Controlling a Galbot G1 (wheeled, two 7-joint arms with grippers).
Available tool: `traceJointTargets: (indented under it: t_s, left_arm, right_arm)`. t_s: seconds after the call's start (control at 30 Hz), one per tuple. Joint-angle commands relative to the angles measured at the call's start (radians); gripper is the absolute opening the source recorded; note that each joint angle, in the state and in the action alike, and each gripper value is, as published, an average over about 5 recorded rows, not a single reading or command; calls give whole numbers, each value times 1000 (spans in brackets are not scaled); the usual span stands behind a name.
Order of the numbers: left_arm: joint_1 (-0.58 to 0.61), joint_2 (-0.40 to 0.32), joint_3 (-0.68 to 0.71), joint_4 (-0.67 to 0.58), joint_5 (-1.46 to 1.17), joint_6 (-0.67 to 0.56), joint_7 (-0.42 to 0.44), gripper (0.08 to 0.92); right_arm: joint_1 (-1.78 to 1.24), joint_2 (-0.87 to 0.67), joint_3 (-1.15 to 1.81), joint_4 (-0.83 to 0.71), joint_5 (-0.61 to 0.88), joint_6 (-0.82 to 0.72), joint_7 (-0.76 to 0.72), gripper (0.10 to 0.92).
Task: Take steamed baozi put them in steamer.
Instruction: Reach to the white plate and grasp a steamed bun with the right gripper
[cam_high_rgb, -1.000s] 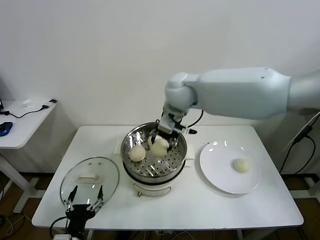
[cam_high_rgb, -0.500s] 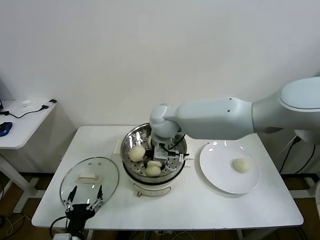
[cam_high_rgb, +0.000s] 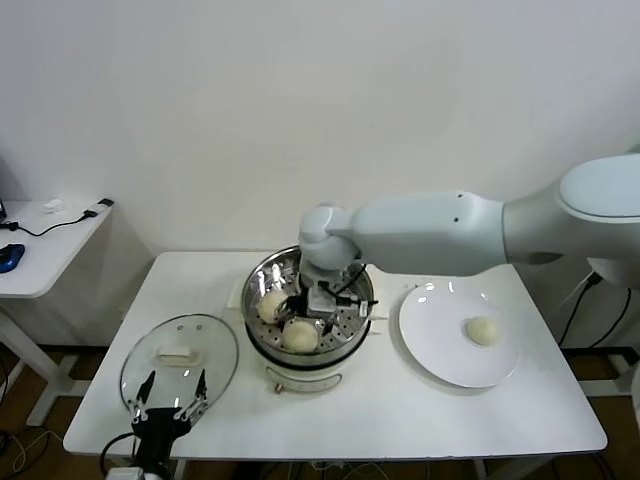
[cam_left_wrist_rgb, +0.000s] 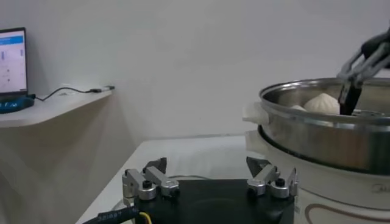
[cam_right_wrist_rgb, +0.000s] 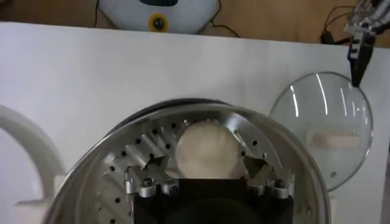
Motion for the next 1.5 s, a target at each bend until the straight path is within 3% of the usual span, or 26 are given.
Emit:
traceJointTargets:
  t_s: [0.03, 0.17, 0.33, 0.6, 0.87, 1.5]
  left_arm:
    - [-1, 1, 1, -2, 1, -2, 0, 823]
    - [-5, 3, 0, -3, 0, -1, 0, 823]
    - [-7, 7, -2, -5, -2, -2, 0, 823]
    - [-13, 9, 0, -1, 1, 2, 5, 823]
    - [-7, 3, -7, 7, 9, 2, 5, 823]
    - [-7, -13, -15, 32, 13, 0, 2, 823]
  right_arm:
    - [253, -186, -58, -33, 324, -14, -108, 823]
    - [394, -349, -225, -21, 443, -261, -107, 823]
    - [394, -595, -363, -38, 417, -508, -115, 823]
    - [-27, -807, -140, -132, 252, -553, -107, 823]
    - [-405, -740, 192, -336, 133, -549, -90, 823]
    - [-618, -548, 384, -544, 77, -543, -47, 823]
